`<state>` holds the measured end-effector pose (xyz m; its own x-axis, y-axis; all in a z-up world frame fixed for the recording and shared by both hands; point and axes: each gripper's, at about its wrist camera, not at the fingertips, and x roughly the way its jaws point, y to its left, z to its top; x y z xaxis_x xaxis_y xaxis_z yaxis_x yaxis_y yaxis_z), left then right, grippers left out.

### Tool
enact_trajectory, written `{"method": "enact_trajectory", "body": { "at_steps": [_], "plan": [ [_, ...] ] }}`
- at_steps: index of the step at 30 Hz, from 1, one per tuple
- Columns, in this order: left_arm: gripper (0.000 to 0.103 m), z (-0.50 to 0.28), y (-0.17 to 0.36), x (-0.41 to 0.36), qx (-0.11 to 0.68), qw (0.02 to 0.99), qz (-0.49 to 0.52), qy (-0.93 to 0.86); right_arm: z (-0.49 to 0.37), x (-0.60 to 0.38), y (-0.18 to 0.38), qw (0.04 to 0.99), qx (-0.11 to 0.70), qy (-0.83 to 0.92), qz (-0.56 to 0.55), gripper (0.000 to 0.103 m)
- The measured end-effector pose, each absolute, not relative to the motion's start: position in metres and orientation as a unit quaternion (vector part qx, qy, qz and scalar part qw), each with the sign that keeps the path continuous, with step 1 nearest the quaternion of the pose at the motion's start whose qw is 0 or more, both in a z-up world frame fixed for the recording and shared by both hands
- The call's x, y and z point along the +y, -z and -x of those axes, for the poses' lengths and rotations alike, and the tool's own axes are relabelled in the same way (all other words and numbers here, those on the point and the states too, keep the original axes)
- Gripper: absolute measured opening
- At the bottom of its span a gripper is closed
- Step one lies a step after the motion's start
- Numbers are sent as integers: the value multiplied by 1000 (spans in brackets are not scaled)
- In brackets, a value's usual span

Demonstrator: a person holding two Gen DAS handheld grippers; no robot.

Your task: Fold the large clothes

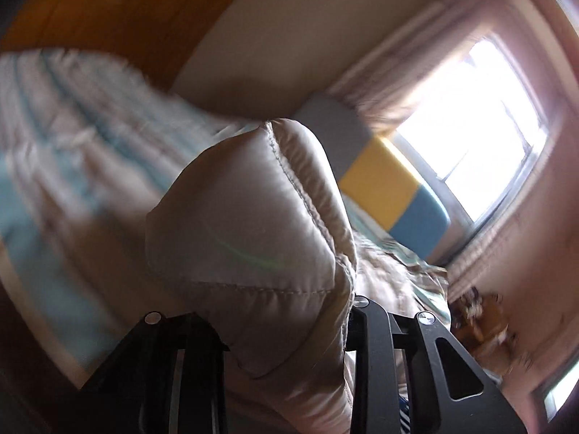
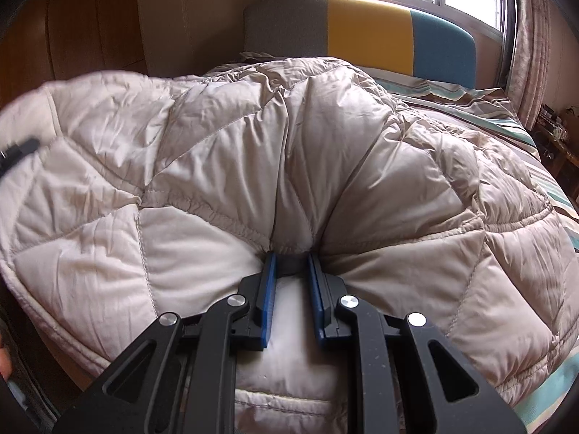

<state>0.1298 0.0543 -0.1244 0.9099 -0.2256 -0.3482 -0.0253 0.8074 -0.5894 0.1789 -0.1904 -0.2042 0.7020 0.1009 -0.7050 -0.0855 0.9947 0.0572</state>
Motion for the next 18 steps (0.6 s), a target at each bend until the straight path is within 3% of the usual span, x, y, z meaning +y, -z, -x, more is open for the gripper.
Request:
{"method": "enact_trajectory", "body": {
  "at_steps": [5, 12, 18],
  "plan": [
    [29, -122, 92, 21, 174, 953, 232, 92, -177, -196, 196, 922, 381, -52, -31, 18],
    [29, -121, 73, -6, 166, 966, 173, 98, -145, -237, 164, 941, 335, -14, -45, 42],
    [29, -118, 65, -30, 147, 976, 119, 112, -123, -298, 161, 934, 329, 135, -19, 47]
  ]
}}
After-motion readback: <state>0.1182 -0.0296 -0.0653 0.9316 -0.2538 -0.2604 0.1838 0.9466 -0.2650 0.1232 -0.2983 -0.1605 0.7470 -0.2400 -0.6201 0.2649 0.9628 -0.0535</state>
